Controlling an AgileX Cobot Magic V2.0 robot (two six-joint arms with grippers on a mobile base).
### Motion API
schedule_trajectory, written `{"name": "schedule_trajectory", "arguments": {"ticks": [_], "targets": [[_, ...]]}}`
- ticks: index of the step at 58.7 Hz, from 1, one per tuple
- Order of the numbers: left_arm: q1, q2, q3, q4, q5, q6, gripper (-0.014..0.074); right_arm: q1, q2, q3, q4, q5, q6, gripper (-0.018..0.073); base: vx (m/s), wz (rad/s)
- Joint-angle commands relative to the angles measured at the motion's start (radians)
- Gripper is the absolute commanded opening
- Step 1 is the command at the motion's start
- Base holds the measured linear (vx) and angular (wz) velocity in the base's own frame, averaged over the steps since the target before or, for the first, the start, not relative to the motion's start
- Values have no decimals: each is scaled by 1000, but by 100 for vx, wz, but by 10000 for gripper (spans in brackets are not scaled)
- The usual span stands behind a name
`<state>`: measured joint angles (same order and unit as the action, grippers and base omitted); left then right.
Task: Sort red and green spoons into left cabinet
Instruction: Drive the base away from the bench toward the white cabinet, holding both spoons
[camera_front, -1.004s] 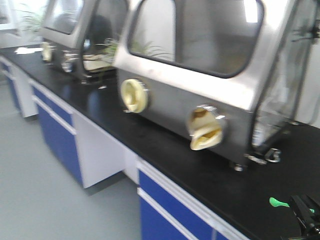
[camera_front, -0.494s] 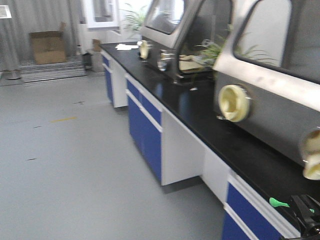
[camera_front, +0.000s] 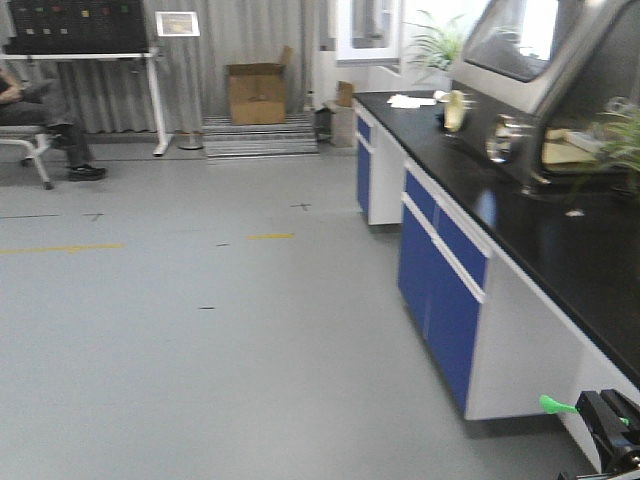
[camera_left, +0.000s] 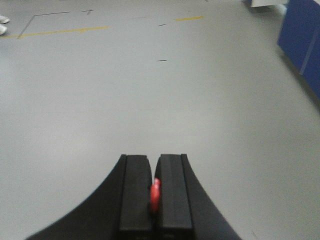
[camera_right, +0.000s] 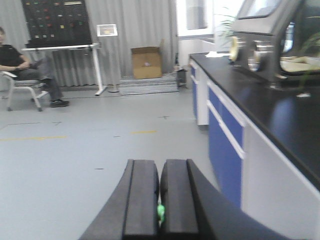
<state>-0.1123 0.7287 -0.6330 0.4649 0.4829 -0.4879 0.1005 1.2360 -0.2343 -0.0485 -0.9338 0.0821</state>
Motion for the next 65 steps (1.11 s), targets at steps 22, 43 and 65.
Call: {"name": "schedule_trajectory", "arguments": {"ticks": [22, 43, 65], "targets": [[-6, -2, -32, 10, -58, -1, -3, -1, -21, -22, -2, -80, -9, -8, 39, 34], [-6, -2, -32, 10, -55, -1, -3, -1, -21, -22, -2, -80, -9, -8, 50, 12], [-6, -2, -32, 10, -55, -1, -3, -1, -21, -22, -2, -80, -9, -8, 56, 3]]}}
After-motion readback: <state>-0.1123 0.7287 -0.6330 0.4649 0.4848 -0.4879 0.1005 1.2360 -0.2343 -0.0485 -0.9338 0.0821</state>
